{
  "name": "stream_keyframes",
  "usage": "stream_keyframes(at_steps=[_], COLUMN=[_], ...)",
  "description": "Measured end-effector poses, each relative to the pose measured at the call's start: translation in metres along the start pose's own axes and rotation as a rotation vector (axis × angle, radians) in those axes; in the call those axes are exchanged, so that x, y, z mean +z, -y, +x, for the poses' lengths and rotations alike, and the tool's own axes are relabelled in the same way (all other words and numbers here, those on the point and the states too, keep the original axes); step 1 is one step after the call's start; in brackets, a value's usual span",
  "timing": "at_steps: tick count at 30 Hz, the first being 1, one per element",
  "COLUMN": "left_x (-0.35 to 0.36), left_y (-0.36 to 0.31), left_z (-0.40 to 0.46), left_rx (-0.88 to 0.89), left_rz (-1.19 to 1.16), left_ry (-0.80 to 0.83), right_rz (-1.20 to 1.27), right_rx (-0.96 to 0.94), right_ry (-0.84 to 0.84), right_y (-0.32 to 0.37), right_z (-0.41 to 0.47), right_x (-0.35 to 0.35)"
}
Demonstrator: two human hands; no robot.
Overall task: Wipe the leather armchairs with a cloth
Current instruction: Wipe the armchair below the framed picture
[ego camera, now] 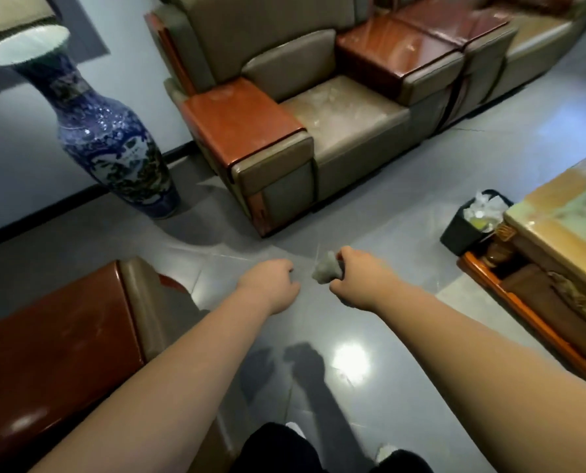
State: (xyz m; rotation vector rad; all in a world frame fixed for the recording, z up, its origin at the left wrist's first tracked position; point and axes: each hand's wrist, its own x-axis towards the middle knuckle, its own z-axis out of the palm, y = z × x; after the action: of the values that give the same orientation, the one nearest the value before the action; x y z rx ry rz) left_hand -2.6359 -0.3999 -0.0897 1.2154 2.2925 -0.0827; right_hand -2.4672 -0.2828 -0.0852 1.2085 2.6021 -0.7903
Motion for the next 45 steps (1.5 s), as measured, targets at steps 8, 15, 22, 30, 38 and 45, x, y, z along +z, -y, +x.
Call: stream_keyframes(at_steps=[8, 15, 22, 30, 38, 45], left_x=[-0.152, -0.215, -0.243, -0.283, -0.286, -0.290], left_y=[-0.043, -0.066, -0.098, -0.118, -0.078, -0.037], left_z=[0.008, 0.075, 0.189, 0.289, 0.402, 0.537], left_rx=[0.146, 0.161, 0.119, 0.000, -0.102, -0.069], left_rz=[0.058, 0.045, 0.011, -0.120, -0.121, -0.027], left_ry=[-0.068, -0.088, -0.036, 0.039, 0.153, 0.279], right_rz=[-0.144, -0.100, -0.072, -0.090, -0.086, -0.139], right_rx=[0.044, 0.029, -0.045, -0.093, -0.058, -0.001], right_ry=[-0.023, -0.080, -0.068, 0.068, 0.257, 0.363], right_y=[0.027, 0.020, -0.029, -0.068, -0.070, -0.063], right_z=[0.004, 0.071, 0.191, 0.317, 0.433, 0.551], right_x=[-0.128, -0.184, -0.238, -0.290, -0.271, -0.259])
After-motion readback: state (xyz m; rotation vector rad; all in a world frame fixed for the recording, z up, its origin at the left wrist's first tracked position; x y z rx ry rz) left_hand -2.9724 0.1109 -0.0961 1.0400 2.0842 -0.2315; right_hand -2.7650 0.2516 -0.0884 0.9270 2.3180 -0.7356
